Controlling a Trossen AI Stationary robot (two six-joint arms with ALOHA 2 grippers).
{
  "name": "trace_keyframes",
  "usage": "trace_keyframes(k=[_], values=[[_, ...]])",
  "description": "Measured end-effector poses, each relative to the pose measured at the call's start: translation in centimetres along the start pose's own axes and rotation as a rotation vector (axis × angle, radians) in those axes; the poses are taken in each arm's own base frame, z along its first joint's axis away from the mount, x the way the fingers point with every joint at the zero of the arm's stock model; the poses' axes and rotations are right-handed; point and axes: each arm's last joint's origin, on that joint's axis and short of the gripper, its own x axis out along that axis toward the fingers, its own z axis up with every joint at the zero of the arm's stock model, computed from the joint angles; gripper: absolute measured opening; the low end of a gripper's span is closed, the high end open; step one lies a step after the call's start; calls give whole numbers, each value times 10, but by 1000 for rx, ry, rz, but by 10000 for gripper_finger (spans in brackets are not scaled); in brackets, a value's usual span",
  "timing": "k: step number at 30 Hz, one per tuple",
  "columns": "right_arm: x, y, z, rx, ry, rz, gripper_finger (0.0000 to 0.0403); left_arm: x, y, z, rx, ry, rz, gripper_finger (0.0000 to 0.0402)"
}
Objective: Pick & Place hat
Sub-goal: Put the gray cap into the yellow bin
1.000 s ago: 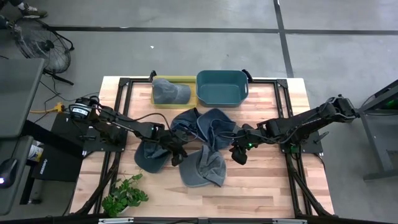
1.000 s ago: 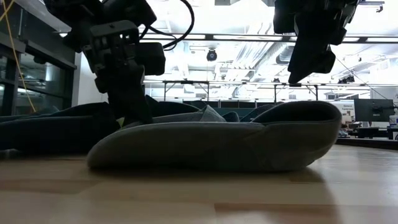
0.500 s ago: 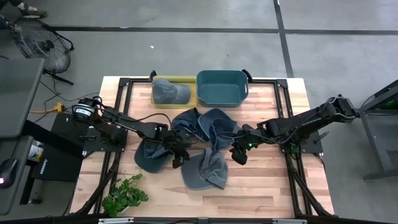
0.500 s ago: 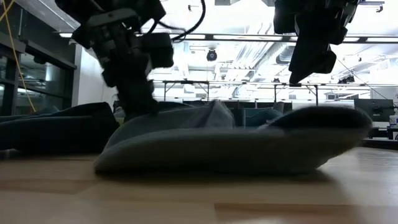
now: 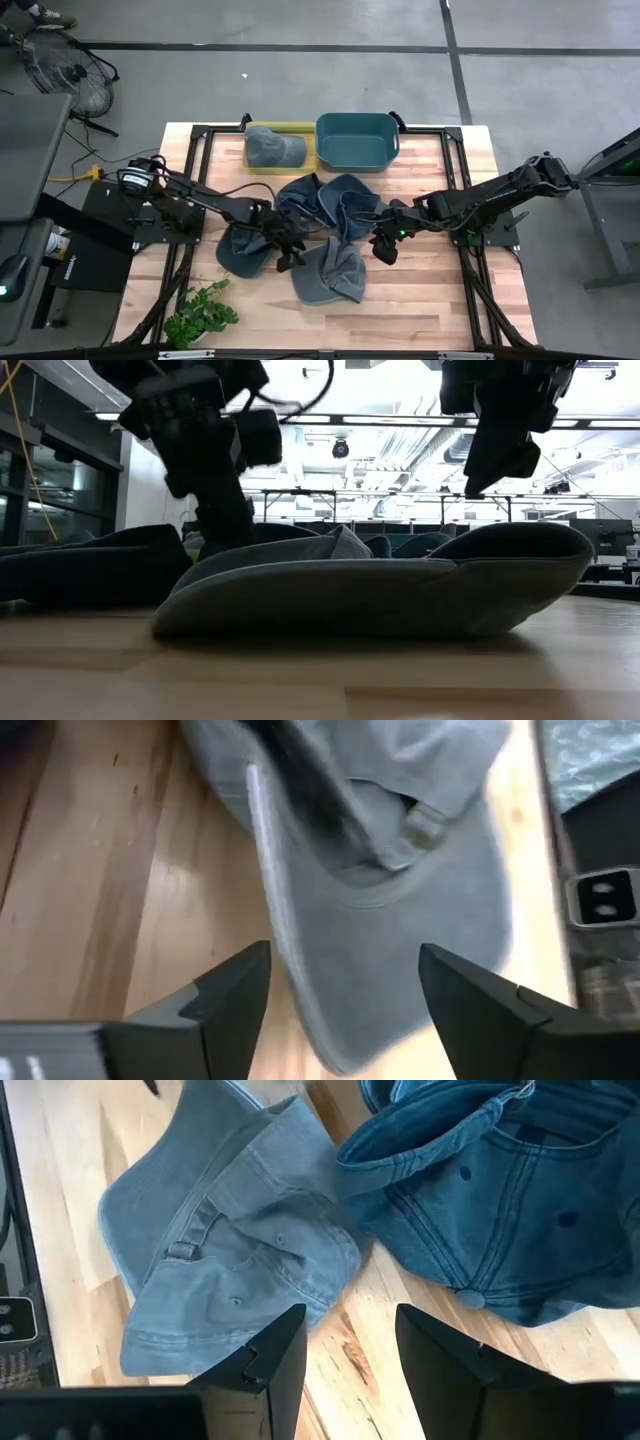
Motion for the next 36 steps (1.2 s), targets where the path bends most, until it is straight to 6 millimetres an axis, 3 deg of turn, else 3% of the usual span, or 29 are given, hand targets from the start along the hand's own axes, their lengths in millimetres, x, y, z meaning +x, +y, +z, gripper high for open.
trace_keyframes(k=[8, 12, 16, 23, 36], values=[[0, 0, 0, 15, 2, 4, 149, 15, 8, -6, -71, 30, 46, 243], [0, 0, 0, 26, 2, 4, 149, 17, 9, -7, -91, 36, 47, 217], [0, 0, 0, 31, 2, 3, 149, 17, 9, -7, -92, 37, 47, 159], [0, 0, 0, 31, 1, 2, 149, 16, 7, -5, -103, 29, 26, 16], [0, 1, -1, 34, 27, 30, 149, 12, 4, 1, -65, 35, 50, 7]])
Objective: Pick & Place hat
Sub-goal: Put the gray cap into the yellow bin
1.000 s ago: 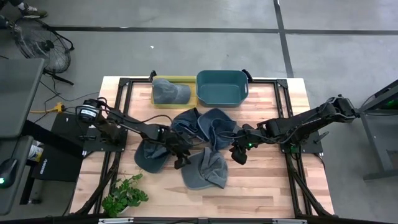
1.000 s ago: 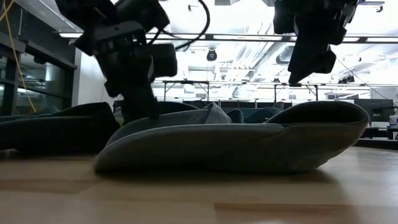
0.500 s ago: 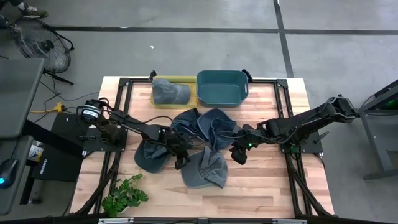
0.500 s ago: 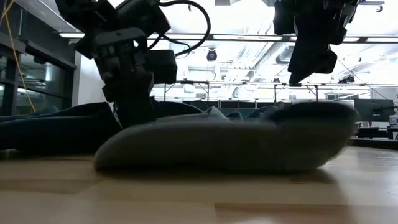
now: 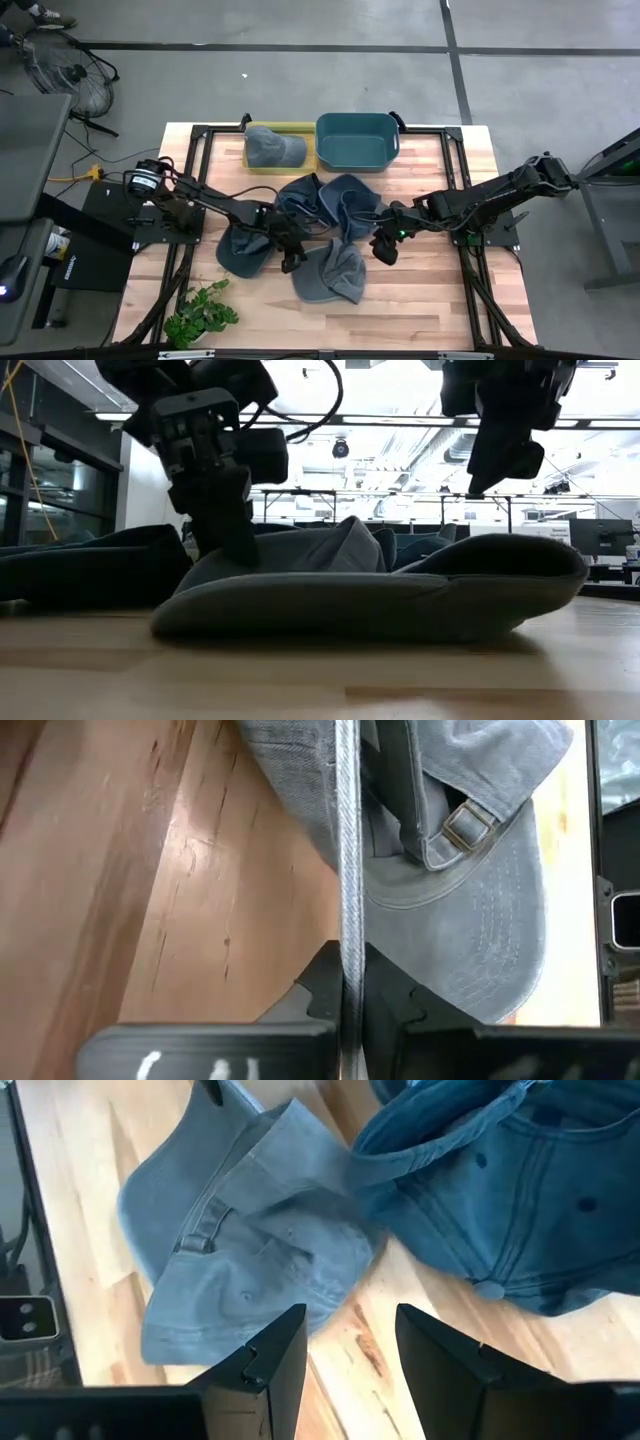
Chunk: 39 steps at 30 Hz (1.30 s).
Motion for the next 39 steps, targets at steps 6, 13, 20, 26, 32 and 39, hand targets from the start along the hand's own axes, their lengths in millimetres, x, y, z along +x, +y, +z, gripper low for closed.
trace_keyframes(k=[6, 13, 20, 26, 32, 39], values=[[-6, -1, -3, 20, 37, 21, 149, -12, -9, 16, 94, 41, 100, 7], [-42, -4, -11, 24, -52, -7, 149, -31, -20, 36, 202, 89, 225, 6], [-82, -10, -23, 43, -202, -29, 149, -59, -40, 63, 285, -20, 225, 6], [-101, -15, -31, 49, -287, -47, 149, -97, -50, 79, 339, -113, 246, 6], [-105, -16, -31, 43, -339, -75, 149, -139, -44, 91, 345, -264, 257, 6], [-107, -12, -24, 75, -457, -71, 149, -174, -26, 110, 353, -454, 281, 6]])
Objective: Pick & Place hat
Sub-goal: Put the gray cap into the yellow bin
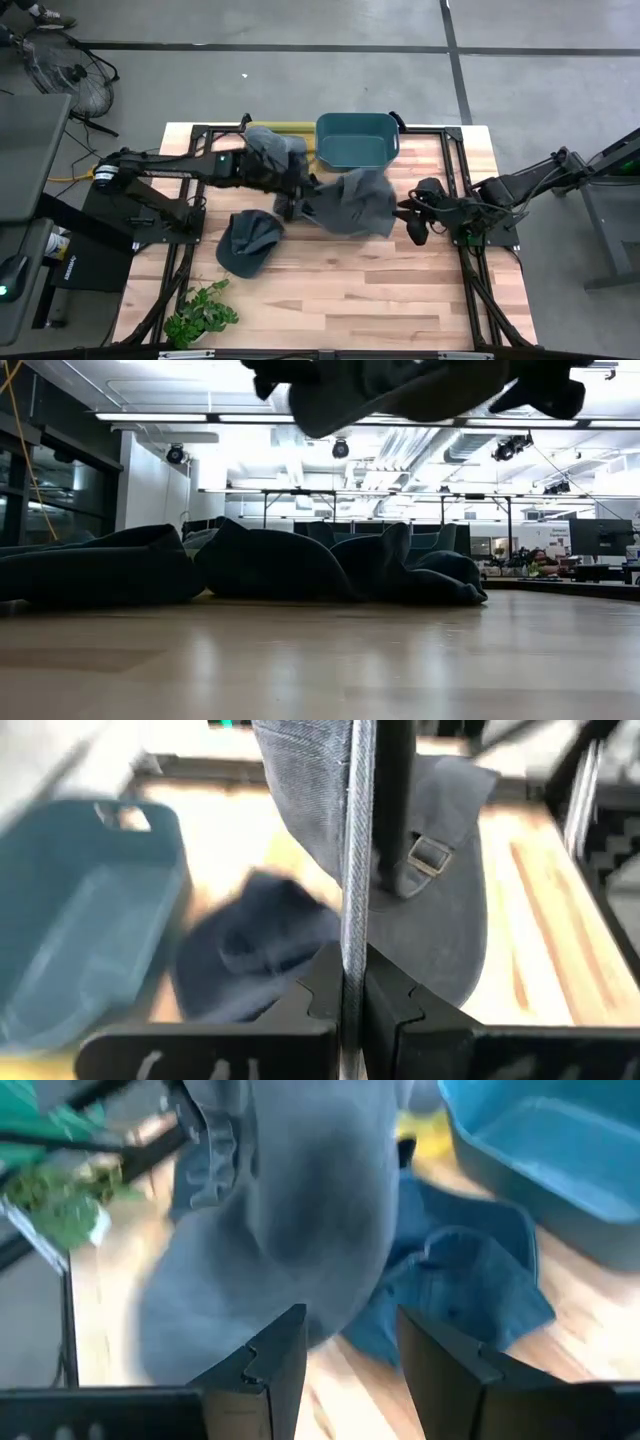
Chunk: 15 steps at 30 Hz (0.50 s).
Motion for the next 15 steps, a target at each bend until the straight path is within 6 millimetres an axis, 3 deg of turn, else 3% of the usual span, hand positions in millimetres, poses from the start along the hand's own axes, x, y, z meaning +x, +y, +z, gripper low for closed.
trace_keyframes(k=[8, 15], values=[[0, 6, 9, 69, -136, 6, 149, -8, 40, 3, -19, -38, 54, 6], [1, 13, 16, 130, -246, 20, 149, -14, 66, 14, -30, -171, 55, 6]])
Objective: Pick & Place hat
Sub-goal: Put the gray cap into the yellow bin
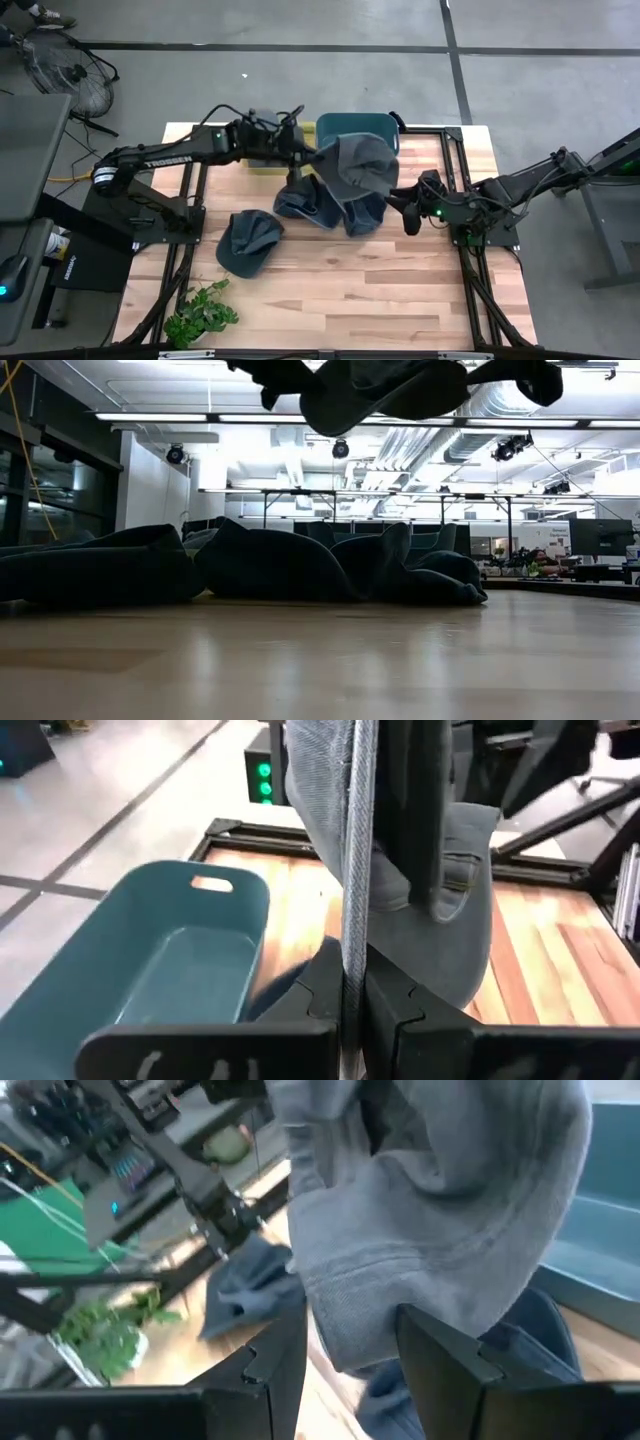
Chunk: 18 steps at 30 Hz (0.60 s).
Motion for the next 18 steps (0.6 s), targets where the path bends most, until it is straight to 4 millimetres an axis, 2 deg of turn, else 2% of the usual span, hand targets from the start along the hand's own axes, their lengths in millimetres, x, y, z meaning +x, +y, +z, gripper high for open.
trace_keyframes(k=[12, 18], values=[[0, 3, 7, 60, -123, -27, 151, -6, 32, 9, 4, -105, 108, 6], [1, 6, 13, 35, -210, -50, 187, -10, 39, 18, 25, -201, 56, 6]])
